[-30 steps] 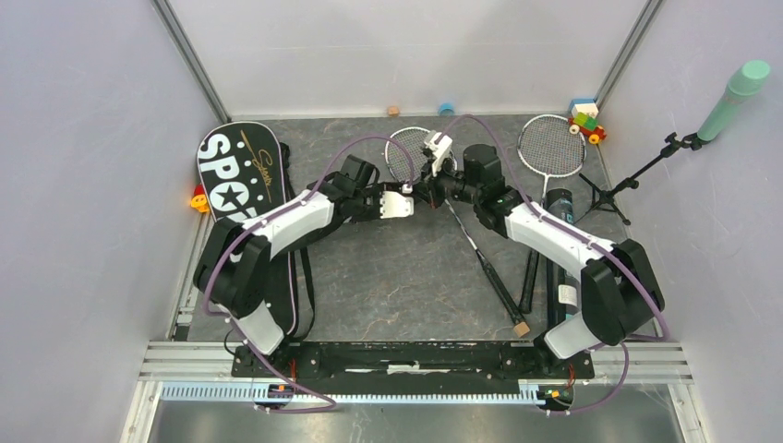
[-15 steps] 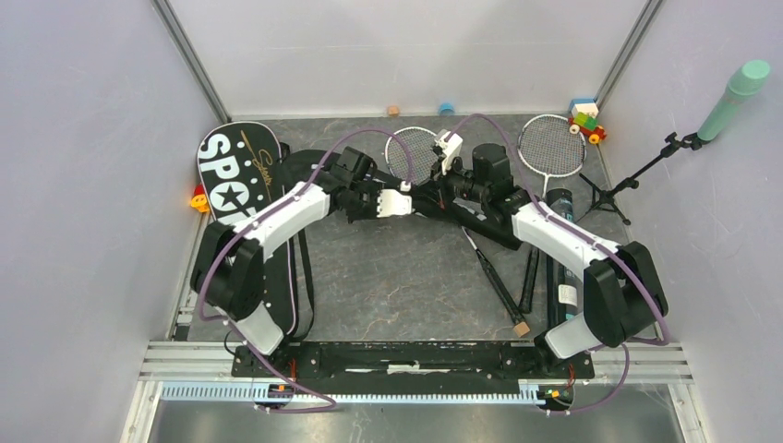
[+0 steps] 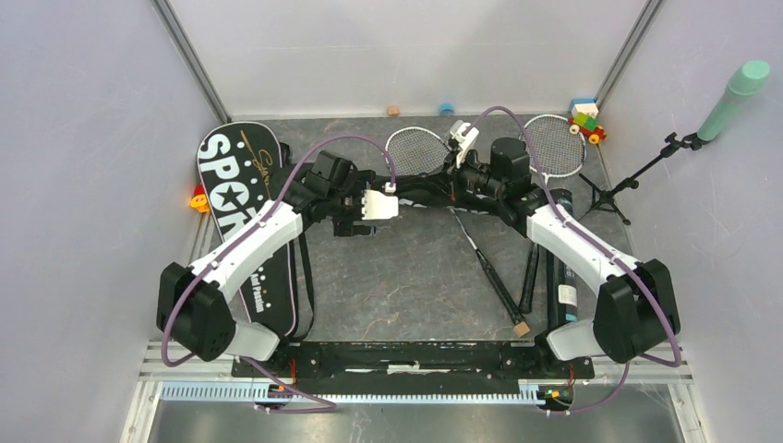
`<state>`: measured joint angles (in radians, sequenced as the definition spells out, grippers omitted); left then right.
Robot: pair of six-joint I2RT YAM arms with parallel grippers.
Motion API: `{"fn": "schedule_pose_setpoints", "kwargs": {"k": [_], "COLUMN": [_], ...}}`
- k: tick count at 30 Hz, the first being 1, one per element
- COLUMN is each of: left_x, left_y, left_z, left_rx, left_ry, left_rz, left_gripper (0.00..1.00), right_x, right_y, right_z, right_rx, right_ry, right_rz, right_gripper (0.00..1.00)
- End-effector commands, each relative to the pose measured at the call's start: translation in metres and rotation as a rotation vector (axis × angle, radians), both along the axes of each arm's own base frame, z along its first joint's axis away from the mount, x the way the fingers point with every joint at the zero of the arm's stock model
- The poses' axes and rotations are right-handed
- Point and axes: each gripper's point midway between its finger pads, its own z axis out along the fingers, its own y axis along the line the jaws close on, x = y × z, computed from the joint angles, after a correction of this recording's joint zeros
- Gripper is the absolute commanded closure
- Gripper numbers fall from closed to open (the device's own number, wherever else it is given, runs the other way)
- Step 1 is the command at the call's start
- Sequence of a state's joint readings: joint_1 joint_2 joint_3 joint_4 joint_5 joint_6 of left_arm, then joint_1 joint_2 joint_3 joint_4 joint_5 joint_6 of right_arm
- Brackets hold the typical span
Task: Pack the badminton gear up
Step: Zip the racket bag at the center of the board.
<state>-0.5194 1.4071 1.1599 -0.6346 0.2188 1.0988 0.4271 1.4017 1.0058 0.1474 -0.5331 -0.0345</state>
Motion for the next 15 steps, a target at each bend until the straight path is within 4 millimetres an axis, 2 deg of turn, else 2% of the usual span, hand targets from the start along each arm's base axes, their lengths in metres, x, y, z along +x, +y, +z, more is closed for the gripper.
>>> {"fn": "schedule_pose_setpoints", "kwargs": {"k": [1,3,6,10,12,15], "left_x": [0.002,0.006,0.011,0.005,0.001,-0.001], "left_y": [-0.001,-0.002,-0.002,-0.005,-0.009,-0.008], "left_z": [0.019,0.027,0.048,0.077,0.08,0.073], "left_rx": [0.001,-0.01,-0.051,-0.125,-0.142,-0.104], "left_ry": [-0.086,-0.117,-0.183,-0.273,-0.289,-0.29], "left_rz": [-0.039,-0.018,0.01,-0.003,-0.024,-0.028], "left_gripper": [0.0,0.0,0.0,0.0,0.0,0.0], "right_x": [-0.021,-0.028,-0.04,-0.058,-0.066,-0.081], "right_y": [0.018,0.021,0.023,0.023,0.022,0.02], "right_z": [0.068,0.08,0.086,0.094,0.1,0.11], "right_rx": [0.097,0.101,0.095,0.109,0.12,0.137], "right_ry": [-0.139,-0.149,-0.152,-0.151,-0.163,-0.189], "right_rz": [0.167,0.211,0.266,0.328,0.345,0.38], "right_gripper": [1.0,1.0,1.0,1.0,1.0,1.0]}}
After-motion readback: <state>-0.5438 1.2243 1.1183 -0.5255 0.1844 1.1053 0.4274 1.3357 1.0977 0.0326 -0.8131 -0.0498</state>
